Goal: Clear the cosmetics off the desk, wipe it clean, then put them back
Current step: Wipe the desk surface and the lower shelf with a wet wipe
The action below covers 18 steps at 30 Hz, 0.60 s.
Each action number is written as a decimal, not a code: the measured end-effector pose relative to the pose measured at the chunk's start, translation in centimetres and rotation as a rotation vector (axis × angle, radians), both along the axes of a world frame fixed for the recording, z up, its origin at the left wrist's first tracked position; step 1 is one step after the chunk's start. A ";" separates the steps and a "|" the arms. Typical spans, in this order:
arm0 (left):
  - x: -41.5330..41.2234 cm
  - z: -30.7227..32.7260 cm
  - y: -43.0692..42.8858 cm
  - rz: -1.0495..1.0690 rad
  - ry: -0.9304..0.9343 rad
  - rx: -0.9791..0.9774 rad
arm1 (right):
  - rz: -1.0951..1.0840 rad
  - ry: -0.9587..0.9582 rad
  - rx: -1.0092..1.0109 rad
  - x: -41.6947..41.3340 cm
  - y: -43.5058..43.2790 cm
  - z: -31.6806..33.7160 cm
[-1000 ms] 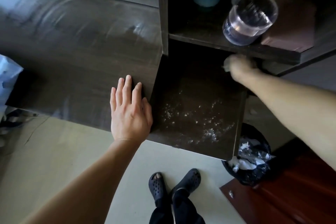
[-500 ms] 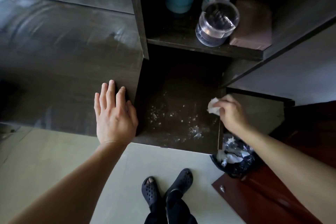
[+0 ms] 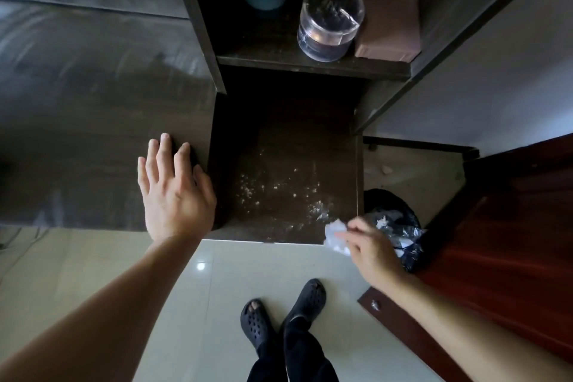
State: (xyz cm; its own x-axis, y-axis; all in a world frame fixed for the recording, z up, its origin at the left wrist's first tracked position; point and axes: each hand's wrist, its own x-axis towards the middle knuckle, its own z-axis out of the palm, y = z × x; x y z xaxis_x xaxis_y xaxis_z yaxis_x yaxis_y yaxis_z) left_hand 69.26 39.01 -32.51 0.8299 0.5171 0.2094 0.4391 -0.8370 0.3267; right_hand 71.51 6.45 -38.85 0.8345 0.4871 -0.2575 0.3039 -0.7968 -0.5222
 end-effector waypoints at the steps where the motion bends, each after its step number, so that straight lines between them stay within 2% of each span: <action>1: 0.1 -0.1 0.0 -0.001 -0.004 0.002 | -0.066 -0.076 0.003 2.6 0.9 0.1; 3: 0.0 -0.1 0.1 -0.004 -0.002 0.005 | -0.209 -0.192 -0.037 8.4 2.7 0.3; 6: 0.0 -0.1 0.1 -0.003 0.000 0.006 | -0.320 -0.182 -0.154 12.2 4.3 -1.2; 8: -0.1 -0.1 0.1 -0.003 0.005 0.009 | -0.238 -0.227 -0.212 9.4 4.9 -2.5; 9: -0.1 -0.1 0.1 -0.005 0.008 0.010 | -0.184 -0.228 -0.164 6.7 5.1 -2.5; 14: -0.1 0.1 0.1 -0.006 0.020 0.003 | 0.105 -0.014 -0.001 -5.9 4.1 -1.8; 16: -0.1 0.1 0.1 -0.010 0.019 0.001 | 0.161 0.000 0.086 -4.8 4.2 -0.9; 18: 0.0 0.1 0.1 -0.010 0.017 -0.001 | 0.115 -0.091 0.113 0.1 5.2 -0.2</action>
State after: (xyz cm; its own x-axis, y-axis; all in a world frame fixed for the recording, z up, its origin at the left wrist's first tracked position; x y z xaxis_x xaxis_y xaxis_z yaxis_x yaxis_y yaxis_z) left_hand 69.24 39.10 -32.40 0.8385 0.5090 0.1946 0.4361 -0.8409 0.3204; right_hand 71.62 11.67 -39.01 0.7888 0.6024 -0.1220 0.4399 -0.6919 -0.5725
